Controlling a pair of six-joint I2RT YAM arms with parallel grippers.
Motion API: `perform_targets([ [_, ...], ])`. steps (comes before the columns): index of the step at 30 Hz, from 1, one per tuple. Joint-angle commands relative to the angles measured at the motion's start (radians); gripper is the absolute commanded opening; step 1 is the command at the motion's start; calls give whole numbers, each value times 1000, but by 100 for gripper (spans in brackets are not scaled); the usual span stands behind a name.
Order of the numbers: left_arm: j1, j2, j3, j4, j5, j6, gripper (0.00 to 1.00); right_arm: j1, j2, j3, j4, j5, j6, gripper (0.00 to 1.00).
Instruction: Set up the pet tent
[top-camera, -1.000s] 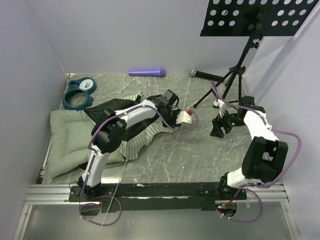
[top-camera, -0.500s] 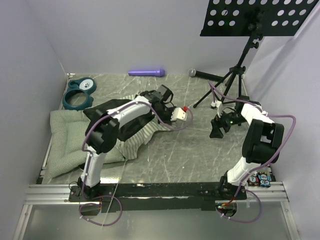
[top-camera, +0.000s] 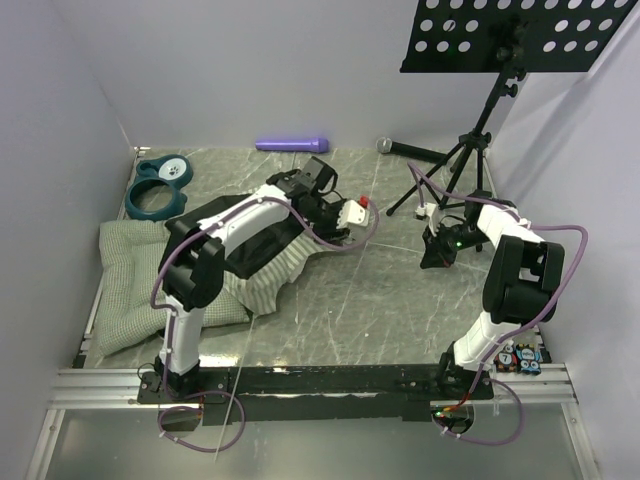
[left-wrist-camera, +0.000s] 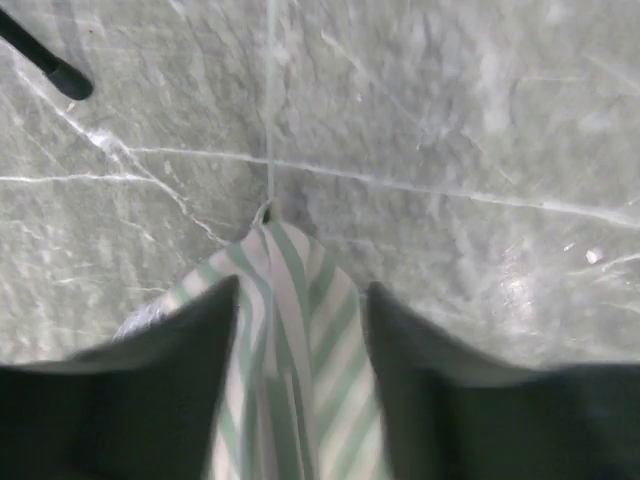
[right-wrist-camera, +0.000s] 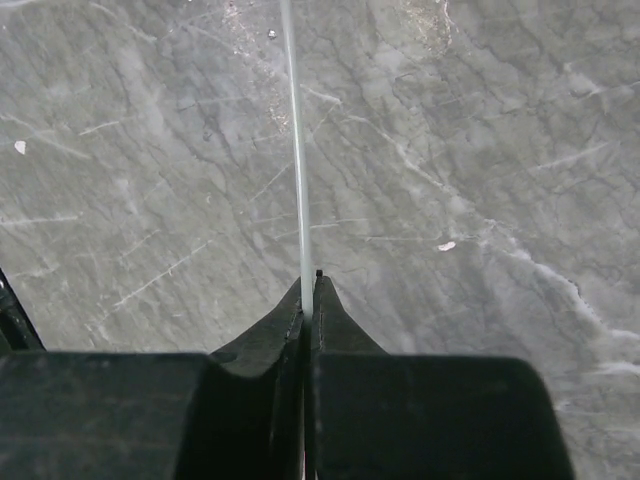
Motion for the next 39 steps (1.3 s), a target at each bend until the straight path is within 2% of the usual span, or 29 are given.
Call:
perform_targets([
  [1, 63, -131, 77, 39, 194, -144, 76, 4, -60, 4, 37, -17, -18, 0],
  [2, 96, -151, 77, 61, 223, -196, 80, 6, -71, -2, 41, -14, -24, 0],
  [4, 158, -175, 85, 75, 267, -239, 82, 7, -88, -11, 58, -14, -29, 0],
  [7, 220, -164, 110, -8, 262, -166, 82, 14, -102, -8, 63, -14, -21, 0],
  [13, 245, -81, 131, -179, 208, -6, 83, 35, -148, -27, 89, -33, -6, 0],
  [15, 245, -61, 122, -218, 206, 29, 89, 41, -158, -30, 87, -34, -1, 0],
  [18, 246, -58, 81, -203, 231, 47, 91, 46, -180, -33, 98, -42, 17, 0],
  [23, 226, -46, 2, -42, 223, 14, 89, 57, -212, -41, 112, -46, 40, 0],
  [24, 219, -31, 1, -16, 214, 3, 86, 61, -217, -45, 115, -46, 42, 0],
  [25, 210, -15, 11, -8, 211, 8, 75, 66, -223, -47, 115, -46, 42, 0],
  [29, 141, 29, 94, -45, 231, 16, 8, 89, -249, -54, 120, -65, 60, 0],
  [30, 124, 28, 108, -40, 245, -3, 1, 96, -253, -56, 121, -71, 66, 0],
  [35, 10, -35, 111, 121, 280, -153, 1, 138, -278, -67, 155, -80, 97, 0],
  [39, -31, -95, 74, 395, 332, -420, 1, 159, -286, -53, 161, -105, 120, 0],
])
